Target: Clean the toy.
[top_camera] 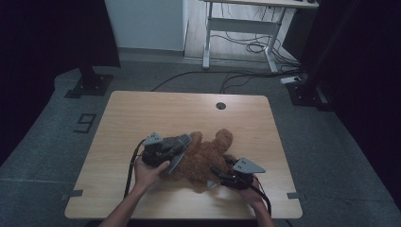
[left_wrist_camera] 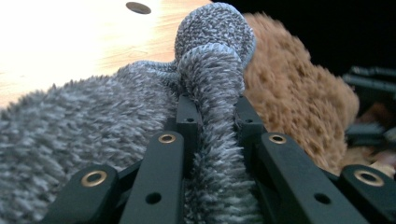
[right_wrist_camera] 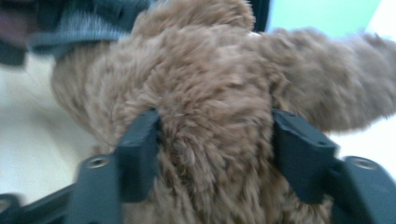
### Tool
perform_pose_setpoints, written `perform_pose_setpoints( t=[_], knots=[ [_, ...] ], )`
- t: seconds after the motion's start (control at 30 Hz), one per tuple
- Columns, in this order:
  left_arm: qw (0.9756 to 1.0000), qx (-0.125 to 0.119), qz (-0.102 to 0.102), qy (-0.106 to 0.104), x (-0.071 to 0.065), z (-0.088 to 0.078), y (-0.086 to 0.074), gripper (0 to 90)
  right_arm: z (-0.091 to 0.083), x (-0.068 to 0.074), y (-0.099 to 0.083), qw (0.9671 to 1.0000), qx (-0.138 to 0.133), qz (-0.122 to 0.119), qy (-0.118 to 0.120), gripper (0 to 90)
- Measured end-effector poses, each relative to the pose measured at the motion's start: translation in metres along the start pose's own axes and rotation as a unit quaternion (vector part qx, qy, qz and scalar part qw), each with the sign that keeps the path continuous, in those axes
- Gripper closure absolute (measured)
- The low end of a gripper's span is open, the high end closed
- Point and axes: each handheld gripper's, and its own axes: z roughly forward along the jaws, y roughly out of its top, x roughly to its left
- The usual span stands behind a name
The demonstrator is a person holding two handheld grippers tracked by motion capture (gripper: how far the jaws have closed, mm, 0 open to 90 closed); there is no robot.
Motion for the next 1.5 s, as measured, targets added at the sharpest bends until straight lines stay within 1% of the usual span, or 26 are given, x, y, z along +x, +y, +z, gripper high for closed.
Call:
perform_pose_setpoints(
  t=[0.07,0.1,0.17,0.23,0.3,0.33,0.37,0.4,0.43,0.47,0.5,0.53,0.6,0.67,0.77,0.8,0.9,0.97,1.03,1.13,1.23,1.3,1.33,1.37,1.47,1.5],
  knots=[
    [0.9998,-0.011,0.015,0.003,-0.008,-0.006,-0.008,77.2,-0.008,-0.004,0.003,0.9994,0.0,0.035,0.006,28.0],
    [0.9997,-0.017,0.018,0.0,-0.011,-0.009,-0.014,77.4,-0.011,-0.008,0.004,0.9975,0.001,0.066,0.024,24.3],
    [0.9996,-0.02,0.021,-0.002,-0.014,-0.01,-0.017,77.5,-0.011,-0.01,0.004,0.9967,0.002,0.075,0.031,22.7],
    [0.9994,-0.026,0.021,-0.004,-0.016,-0.013,-0.021,77.5,-0.005,-0.013,0.006,0.9939,0.013,0.095,0.054,19.3],
    [0.9994,-0.03,0.018,-0.007,-0.016,-0.015,-0.023,77.5,0.006,-0.01,0.005,0.9934,0.029,0.092,0.062,18.4],
    [0.9994,-0.031,0.016,-0.005,-0.017,-0.016,-0.024,77.4,0.018,-0.004,0.002,0.9933,0.039,0.086,0.067,26.2],
    [0.9994,-0.031,0.016,-0.004,-0.017,-0.017,-0.024,77.4,0.018,-0.004,0.002,0.9933,0.039,0.086,0.067,26.2],
    [0.9994,-0.029,0.018,0.0,-0.019,-0.021,-0.021,77.3,0.019,-0.001,-0.001,0.9947,0.036,0.074,0.061,35.5],
    [0.9994,-0.029,0.018,0.0,-0.019,-0.021,-0.021,77.3,0.019,-0.001,-0.001,0.9947,0.036,0.074,0.061,35.5],
    [0.9993,-0.029,0.023,0.005,-0.025,-0.023,-0.012,77.2,0.016,0.002,-0.002,0.9968,0.031,0.053,0.052,42.1],
    [0.9993,-0.029,0.023,0.005,-0.025,-0.023,-0.012,77.2,0.016,0.002,-0.002,0.9968,0.031,0.053,0.052,42.1],
    [0.9991,-0.029,0.03,0.007,-0.03,-0.022,-0.005,77.2,0.013,0.006,-0.004,0.9984,0.026,0.032,0.039,46.4],
    [0.9987,-0.025,0.044,0.001,-0.042,-0.017,0.011,77.0,0.011,0.009,-0.007,0.9991,0.024,0.016,0.029,50.1],
    [0.9974,-0.022,0.067,-0.011,-0.064,-0.001,0.036,76.5,0.01,0.011,-0.008,0.9995,0.022,0.005,0.024,51.8],
    [0.9965,-0.015,0.079,-0.024,-0.082,0.013,0.051,76.2,0.008,0.014,-0.008,0.9995,0.024,-0.014,0.016,52.9],
    [0.995,-0.001,0.094,-0.031,-0.098,0.03,0.063,76.2,0.008,0.016,-0.008,0.9992,0.025,-0.031,0.01,54.0],
    [0.9937,0.042,0.101,-0.026,-0.112,0.063,0.071,76.1,0.007,0.018,-0.008,0.9988,0.024,-0.042,0.004,55.0],
    [0.9929,0.056,0.102,-0.025,-0.112,0.071,0.071,75.9,0.007,0.019,-0.008,0.9988,0.022,-0.043,0.002,55.2],
    [0.9905,0.09,0.102,-0.019,-0.109,0.088,0.066,75.7,0.007,0.02,-0.009,0.9987,0.023,-0.046,-0.002,56.1],
    [0.9889,0.091,0.118,-0.003,-0.107,0.09,0.054,76.3,0.008,0.019,-0.011,0.9987,0.031,-0.041,-0.008,57.5],
    [0.9881,0.079,0.131,0.017,-0.103,0.074,0.048,76.4,0.008,0.019,-0.011,0.9988,0.032,-0.037,-0.008,57.8],
    [0.9886,0.072,0.131,0.023,-0.099,0.064,0.043,76.3,0.009,0.018,-0.011,0.9991,0.031,-0.028,-0.008,58.2],
    [0.9885,0.063,0.13,0.043,-0.09,0.047,0.038,76.3,0.008,0.019,-0.011,0.999,0.033,-0.028,-0.008,58.5],
    [0.9885,0.063,0.13,0.043,-0.09,0.047,0.038,76.3,0.008,0.019,-0.011,0.999,0.033,-0.028,-0.008,58.5],
    [0.9894,0.056,0.116,0.068,-0.069,0.023,0.027,76.3,0.008,0.018,-0.011,0.9992,0.032,-0.021,-0.007,58.8],
    [0.9913,0.051,0.105,0.061,-0.061,0.014,0.024,76.4,0.008,0.017,-0.011,0.9993,0.032,-0.018,-0.006,58.8]
  ],
)
